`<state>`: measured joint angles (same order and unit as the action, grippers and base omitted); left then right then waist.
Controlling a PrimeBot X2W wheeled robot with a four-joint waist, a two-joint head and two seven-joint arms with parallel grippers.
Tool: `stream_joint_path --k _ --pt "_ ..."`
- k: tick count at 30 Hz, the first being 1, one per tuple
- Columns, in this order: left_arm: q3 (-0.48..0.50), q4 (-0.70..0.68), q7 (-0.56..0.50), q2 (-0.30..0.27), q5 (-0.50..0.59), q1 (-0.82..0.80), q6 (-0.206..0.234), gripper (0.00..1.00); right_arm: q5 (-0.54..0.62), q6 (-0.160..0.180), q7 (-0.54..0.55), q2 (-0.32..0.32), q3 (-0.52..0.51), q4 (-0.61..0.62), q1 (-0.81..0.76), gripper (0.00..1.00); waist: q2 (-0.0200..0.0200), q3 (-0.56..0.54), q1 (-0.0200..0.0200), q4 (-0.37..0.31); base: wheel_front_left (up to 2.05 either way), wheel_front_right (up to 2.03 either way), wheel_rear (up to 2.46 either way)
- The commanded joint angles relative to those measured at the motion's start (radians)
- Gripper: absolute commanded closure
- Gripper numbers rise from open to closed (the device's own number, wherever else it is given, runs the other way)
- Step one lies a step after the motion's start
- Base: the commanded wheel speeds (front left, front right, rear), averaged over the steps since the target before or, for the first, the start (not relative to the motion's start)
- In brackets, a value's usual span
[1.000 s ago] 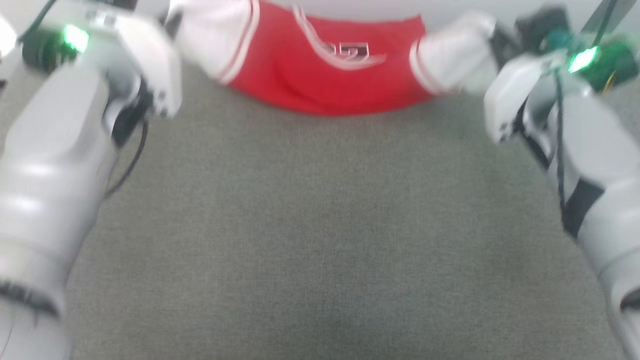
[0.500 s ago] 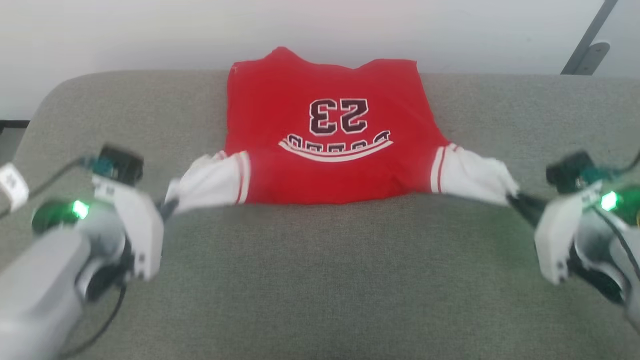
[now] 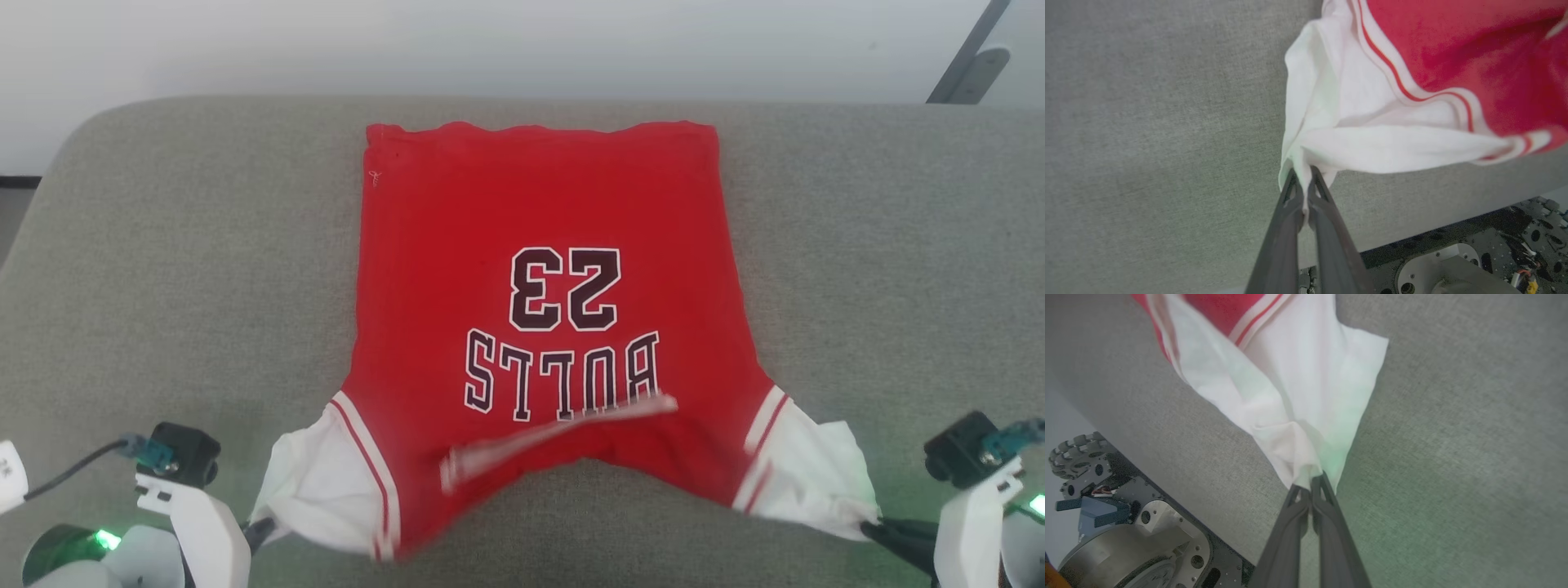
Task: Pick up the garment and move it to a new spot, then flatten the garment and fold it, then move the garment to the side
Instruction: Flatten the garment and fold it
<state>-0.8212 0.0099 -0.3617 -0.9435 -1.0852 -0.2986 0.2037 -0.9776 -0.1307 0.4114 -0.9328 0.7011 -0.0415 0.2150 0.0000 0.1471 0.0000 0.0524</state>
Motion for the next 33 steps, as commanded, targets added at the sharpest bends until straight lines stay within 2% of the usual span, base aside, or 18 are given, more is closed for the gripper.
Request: stream_joint_path --k 1,6,7,8,9,10,17,18,23,28,33 --pt "0.005 -0.014 0.006 -0.006 -0.013 0.026 0.016 1.0 -0.011 0.0 0.01 0.0 -0.02 0.014 -0.034 1.0 0.0 0.009 0.0 0.002 0.0 0.0 0.0" --pt "0.01 -0.033 0.042 0.014 -0.01 0.041 0.031 1.0 0.024 0.0 0.023 0.056 -0.106 -0.021 -0.093 1.0 0.0 0.038 0.0 0.005 0.0 0.0 0.0" --pt "0.01 -0.033 0.051 0.02 -0.004 0.032 0.026 1.0 0.039 0.0 0.037 0.069 -0.12 -0.031 -0.099 0.83 0.0 0.043 0.0 0.005 0.0 0.0 0.0" --pt "0.01 -0.03 0.056 0.029 0.0 0.026 0.025 1.0 0.058 0.0 0.051 0.083 -0.137 -0.042 -0.103 0.19 0.0 0.047 0.0 0.005 0.0 0.0 0.0" --pt "0.007 -0.026 0.061 0.035 0.008 0.019 0.022 1.0 0.068 0.0 0.067 0.102 -0.158 -0.052 -0.104 0.0 0.0 0.049 0.0 0.005 0.0 0.0 0.0" --pt "0.001 -0.021 0.064 0.051 0.015 0.004 0.018 1.0 0.092 0.0 0.098 0.128 -0.197 -0.038 -0.1 0.0 0.0 0.056 0.0 0.008 0.0 0.0 0.0" --pt "-0.021 -0.003 0.059 0.1 0.05 -0.047 -0.004 1.0 0.172 0.0 0.19 0.2 -0.43 0.074 -0.038 0.0 0.0 0.078 0.0 0.025 0.0 0.0 0.0" --pt "-0.021 -0.003 0.059 0.1 0.05 -0.047 -0.004 1.0 0.172 0.0 0.19 0.2 -0.43 0.074 -0.038 0.0 0.0 0.078 0.0 0.025 0.0 0.0 0.0" --pt "-0.032 0.006 0.052 0.137 0.075 -0.091 -0.018 1.0 0.32 0.0 0.233 0.306 -0.533 0.083 0.104 0.0 0.0 0.109 0.0 0.051 0.0 0.0 0.0" --pt "-0.042 0.019 0.053 0.175 0.093 -0.142 -0.04 1.0 0.426 0.0 0.239 0.423 -0.552 -0.063 0.316 0.0 0.0 0.153 0.0 0.088 0.0 0.0 0.0" --pt "-0.052 0.033 0.056 0.215 0.111 -0.189 -0.062 1.0 0.499 0.0 0.219 0.481 -0.529 -0.305 0.545 0.0 0.0 0.206 0.0 0.131 0.0 0.0 0.0"
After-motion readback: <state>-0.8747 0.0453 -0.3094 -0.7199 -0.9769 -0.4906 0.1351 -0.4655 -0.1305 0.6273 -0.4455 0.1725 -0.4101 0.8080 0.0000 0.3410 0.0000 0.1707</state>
